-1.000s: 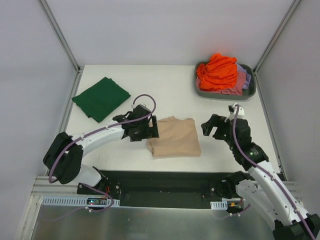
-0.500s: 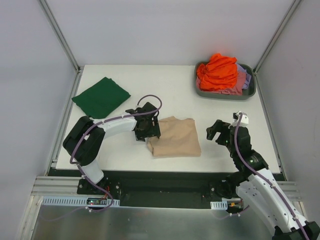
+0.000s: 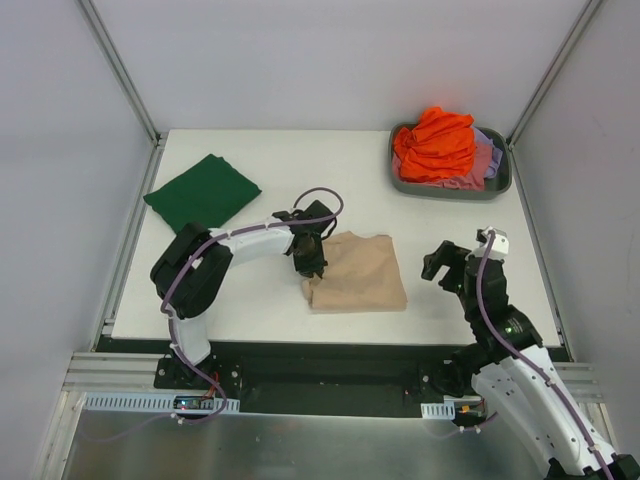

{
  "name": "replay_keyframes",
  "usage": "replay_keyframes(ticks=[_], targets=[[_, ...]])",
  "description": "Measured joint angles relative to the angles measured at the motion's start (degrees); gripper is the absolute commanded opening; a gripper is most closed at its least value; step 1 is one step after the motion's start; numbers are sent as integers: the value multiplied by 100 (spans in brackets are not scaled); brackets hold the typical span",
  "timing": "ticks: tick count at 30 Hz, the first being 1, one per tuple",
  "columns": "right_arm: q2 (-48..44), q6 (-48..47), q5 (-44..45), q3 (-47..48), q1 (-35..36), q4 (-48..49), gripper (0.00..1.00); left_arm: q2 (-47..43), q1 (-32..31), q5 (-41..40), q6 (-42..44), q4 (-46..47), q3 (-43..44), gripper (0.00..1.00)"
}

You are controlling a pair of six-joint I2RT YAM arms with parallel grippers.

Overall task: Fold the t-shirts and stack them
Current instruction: Put the neatly folded tshirt into the corner of the board with the left arm

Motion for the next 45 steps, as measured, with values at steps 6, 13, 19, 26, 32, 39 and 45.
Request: replay_keyframes(ticks=[6,13,19,26,32,39,45], targets=[[-55,-15,219,0,0,-81,96,315,-31,-7,55,-260,474,0],[-52,-61,363,0,-4,-122,96,640,-144,-1261,227,-846,1198,0],[-50,-131,474,0,-4,-162,96,1067,-83,-3021,846,-1357,2249,0],[94,-175,553,0,-4,-166,96,1368,448,-3978,1519,-1585,3224,0],[286,-205,549,0,-4,-162,96,1921,1379,-4450,2199,-1672,4347,0],[474,-249,564,0,-4,-138,96,2441,2149,-4640,3005,-1700,5517,0],[640,-278,570,0,-4,-116,96,2446,2485,-4645,3626,-1694,5939,0]])
